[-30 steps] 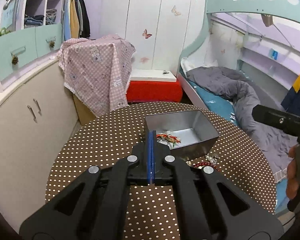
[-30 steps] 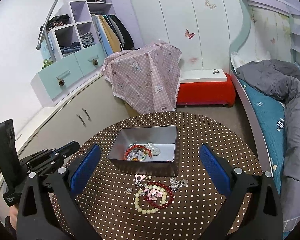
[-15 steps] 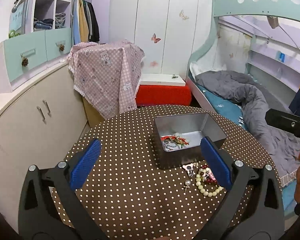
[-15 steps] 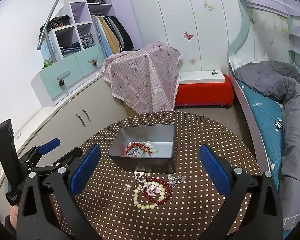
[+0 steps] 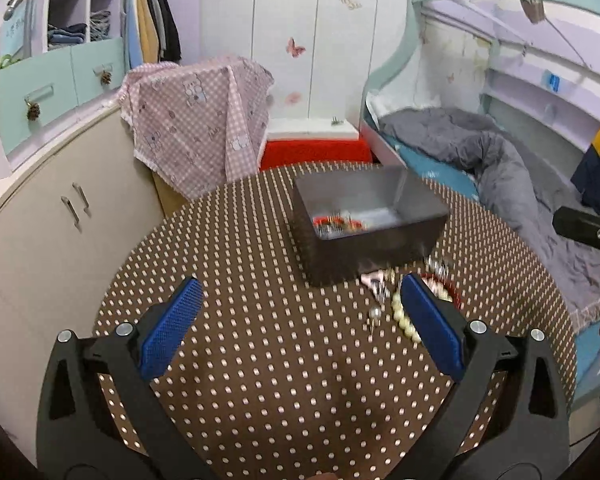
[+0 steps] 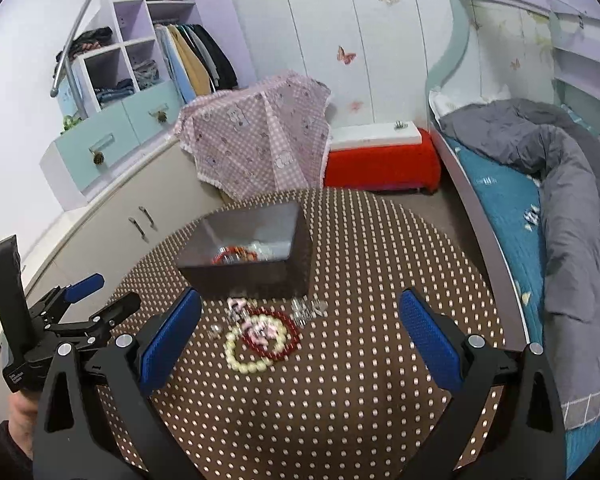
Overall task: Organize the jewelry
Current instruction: 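Reach the left gripper to the small pearl earring and grasp it, then carry the pearl earring into the box with the left gripper while the right gripper drops a silver earring there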
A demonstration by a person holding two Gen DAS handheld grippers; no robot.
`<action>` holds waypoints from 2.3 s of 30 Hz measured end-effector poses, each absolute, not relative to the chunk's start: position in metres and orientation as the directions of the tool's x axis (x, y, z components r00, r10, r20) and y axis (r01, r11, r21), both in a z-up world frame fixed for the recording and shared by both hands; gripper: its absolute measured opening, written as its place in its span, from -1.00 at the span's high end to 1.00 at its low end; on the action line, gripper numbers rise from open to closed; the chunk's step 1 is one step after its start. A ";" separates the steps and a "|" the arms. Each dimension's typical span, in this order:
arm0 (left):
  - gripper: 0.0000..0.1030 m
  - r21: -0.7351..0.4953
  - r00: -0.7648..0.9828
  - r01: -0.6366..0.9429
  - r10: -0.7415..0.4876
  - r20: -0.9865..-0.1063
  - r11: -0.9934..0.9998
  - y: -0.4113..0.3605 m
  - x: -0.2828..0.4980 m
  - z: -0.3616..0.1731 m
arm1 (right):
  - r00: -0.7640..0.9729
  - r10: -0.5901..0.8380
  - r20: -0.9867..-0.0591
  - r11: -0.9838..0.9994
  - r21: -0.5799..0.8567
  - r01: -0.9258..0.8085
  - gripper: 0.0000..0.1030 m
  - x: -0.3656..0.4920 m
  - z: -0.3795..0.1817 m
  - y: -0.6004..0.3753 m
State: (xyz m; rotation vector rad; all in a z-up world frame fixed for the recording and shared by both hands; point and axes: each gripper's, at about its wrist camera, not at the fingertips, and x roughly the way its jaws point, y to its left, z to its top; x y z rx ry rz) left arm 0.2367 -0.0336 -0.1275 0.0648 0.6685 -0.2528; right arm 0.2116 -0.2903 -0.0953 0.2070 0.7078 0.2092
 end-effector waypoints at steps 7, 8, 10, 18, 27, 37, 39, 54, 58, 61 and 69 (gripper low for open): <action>-0.89 0.016 0.704 0.288 -0.201 -0.681 0.957 -0.048 0.244 -0.154 | 0.697 0.251 -0.672 0.966 0.221 -0.135 -0.85 0.213 -0.116 -0.283; -0.89 0.018 0.698 0.293 -0.201 -0.687 0.956 -0.051 0.245 -0.158 | 0.691 0.251 -0.678 0.966 0.219 -0.136 -0.85 0.213 -0.117 -0.283; -0.89 0.024 0.684 0.310 -0.206 -0.700 0.950 -0.057 0.248 -0.165 | 0.675 0.260 -0.691 0.964 0.228 -0.138 -0.85 0.216 -0.124 -0.283; -0.70 0.038 0.639 0.356 -0.213 -0.739 0.934 -0.078 0.263 -0.183 | 0.646 0.261 -0.717 0.963 0.238 -0.125 -0.85 0.226 -0.140 -0.285; 0.77 -0.035 0.558 0.455 -0.316 -0.767 0.890 -0.087 0.269 -0.188 | 0.626 0.231 -0.745 0.971 0.216 -0.101 -0.85 0.248 -0.153 -0.288; 0.77 -0.083 0.585 0.400 -0.324 -0.744 0.913 -0.057 0.262 -0.181 | 0.577 0.228 -0.785 0.972 0.153 -0.176 -0.22 0.294 -0.174 -0.262; 0.77 -0.089 0.592 0.390 -0.323 -0.739 0.917 -0.055 0.262 -0.180 | 0.573 0.238 -0.784 0.969 0.153 -0.194 -0.08 0.300 -0.175 -0.256; 0.77 -0.138 0.597 0.365 -0.345 -0.725 0.921 -0.044 0.270 -0.179 | 0.579 0.227 -0.783 0.968 0.117 -0.221 0.82 0.286 -0.178 -0.269; 0.77 -0.146 0.612 0.363 -0.354 -0.707 0.920 -0.041 0.266 -0.169 | 0.607 0.274 -0.746 0.961 0.183 -0.209 0.82 0.270 -0.159 -0.287; 0.77 -0.149 0.627 0.367 -0.363 -0.689 0.918 -0.039 0.264 -0.157 | 0.628 0.304 -0.717 0.952 0.210 -0.222 0.82 0.262 -0.141 -0.292; 0.77 -0.160 0.673 0.386 -0.395 -0.625 0.909 -0.033 0.255 -0.112 | 0.686 0.384 -0.618 0.923 0.233 -0.306 0.82 0.247 -0.076 -0.284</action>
